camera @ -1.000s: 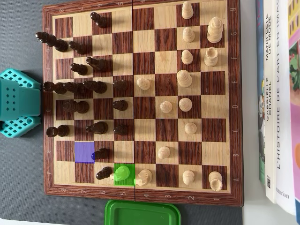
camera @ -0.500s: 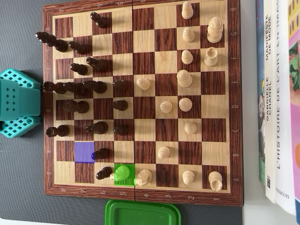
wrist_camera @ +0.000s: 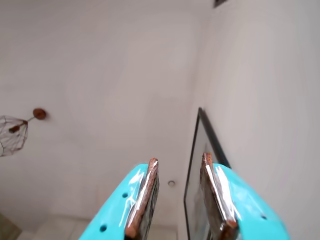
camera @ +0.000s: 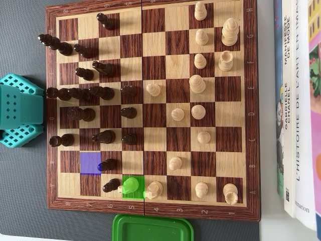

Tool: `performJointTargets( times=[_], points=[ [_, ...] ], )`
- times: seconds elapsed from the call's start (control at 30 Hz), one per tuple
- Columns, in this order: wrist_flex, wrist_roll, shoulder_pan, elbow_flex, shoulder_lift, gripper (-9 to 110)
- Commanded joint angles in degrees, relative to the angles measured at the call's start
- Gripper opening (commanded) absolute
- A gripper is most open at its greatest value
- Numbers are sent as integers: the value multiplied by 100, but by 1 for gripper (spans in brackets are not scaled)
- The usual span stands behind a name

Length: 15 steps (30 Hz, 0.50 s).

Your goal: Play chess

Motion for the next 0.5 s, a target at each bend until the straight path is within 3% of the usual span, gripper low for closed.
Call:
performJointTargets(
  times=[0.0, 0.23, 0.47],
  points=[
    [-396, -18, -18, 105, -26, 13],
    [-1204, -580, -44, 105, -26, 13],
    [-1213, -668, -88, 105, -18, 13]
  ],
)
